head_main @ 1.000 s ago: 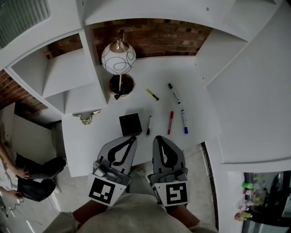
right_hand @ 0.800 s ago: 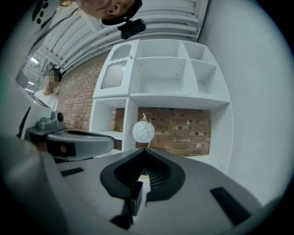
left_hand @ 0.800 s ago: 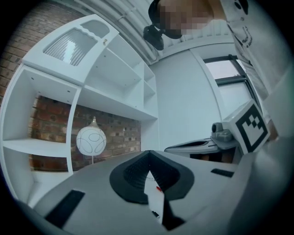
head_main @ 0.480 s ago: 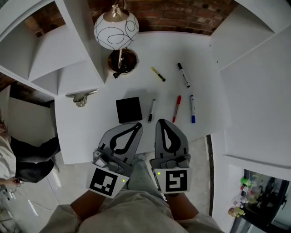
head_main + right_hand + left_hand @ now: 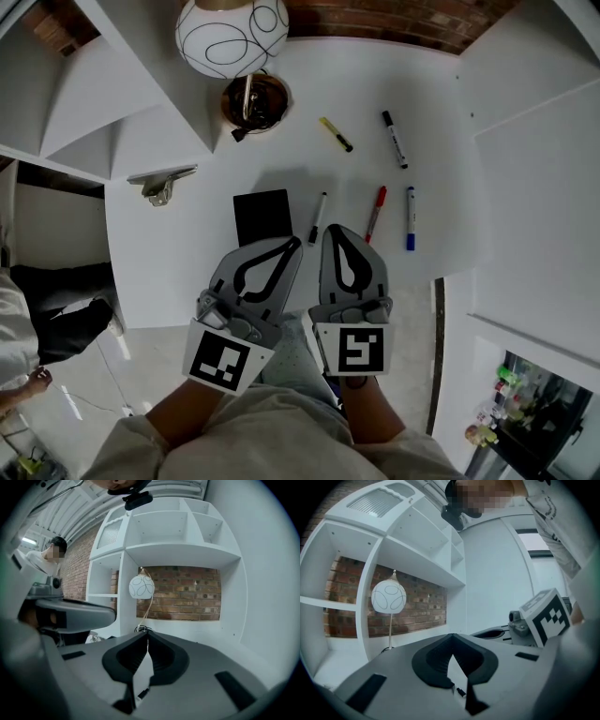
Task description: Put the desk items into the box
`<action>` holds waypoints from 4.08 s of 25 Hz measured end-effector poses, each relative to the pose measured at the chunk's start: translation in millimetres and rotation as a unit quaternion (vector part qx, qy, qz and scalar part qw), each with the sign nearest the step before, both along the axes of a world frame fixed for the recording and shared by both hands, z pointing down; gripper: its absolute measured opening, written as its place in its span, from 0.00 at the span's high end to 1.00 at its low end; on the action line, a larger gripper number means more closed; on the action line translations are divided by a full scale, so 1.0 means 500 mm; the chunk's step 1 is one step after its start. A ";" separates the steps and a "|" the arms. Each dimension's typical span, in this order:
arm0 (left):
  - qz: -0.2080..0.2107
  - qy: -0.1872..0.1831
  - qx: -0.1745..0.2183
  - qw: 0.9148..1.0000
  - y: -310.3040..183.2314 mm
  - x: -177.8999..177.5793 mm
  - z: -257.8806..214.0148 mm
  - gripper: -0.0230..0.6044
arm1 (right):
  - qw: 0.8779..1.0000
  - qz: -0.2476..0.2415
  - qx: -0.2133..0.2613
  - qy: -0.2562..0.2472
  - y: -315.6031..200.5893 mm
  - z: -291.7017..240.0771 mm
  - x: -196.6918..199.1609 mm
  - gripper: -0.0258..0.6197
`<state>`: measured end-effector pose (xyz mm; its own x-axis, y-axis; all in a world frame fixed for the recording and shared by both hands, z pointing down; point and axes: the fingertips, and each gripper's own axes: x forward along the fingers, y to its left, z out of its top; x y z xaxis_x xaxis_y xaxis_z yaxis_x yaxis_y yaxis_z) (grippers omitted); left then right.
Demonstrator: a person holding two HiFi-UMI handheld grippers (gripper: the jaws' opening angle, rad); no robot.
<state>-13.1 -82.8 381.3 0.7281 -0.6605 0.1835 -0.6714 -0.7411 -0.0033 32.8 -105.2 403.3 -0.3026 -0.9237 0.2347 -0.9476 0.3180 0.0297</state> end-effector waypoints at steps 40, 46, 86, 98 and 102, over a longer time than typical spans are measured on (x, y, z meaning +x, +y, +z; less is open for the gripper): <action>-0.047 -0.074 -0.139 0.986 -0.070 0.032 0.118 0.95 | 0.933 0.040 -0.357 -0.012 -0.066 0.365 0.022 0.82; -0.045 -0.072 -0.138 0.987 -0.071 0.031 0.118 0.95 | 0.923 0.059 -0.380 -0.021 -0.072 0.386 0.028 0.82; -0.073 -0.036 -0.126 0.989 -0.055 0.000 0.006 0.95 | 0.970 0.106 -0.213 -0.047 -0.066 0.139 0.072 0.89; -0.086 -0.018 -0.070 0.994 -0.046 -0.019 -0.095 0.95 | 0.994 0.087 -0.060 -0.022 -0.053 -0.047 0.045 0.89; -0.095 -0.013 -0.063 0.993 -0.041 -0.032 -0.101 0.95 | 0.995 0.089 -0.018 -0.036 -0.049 -0.078 0.039 0.89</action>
<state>-29.1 -103.5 330.6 0.5869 -0.7554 0.2914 -0.7996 -0.5972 0.0624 52.3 -129.5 364.2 -0.1528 -0.9553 0.2529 -0.9882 0.1451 -0.0490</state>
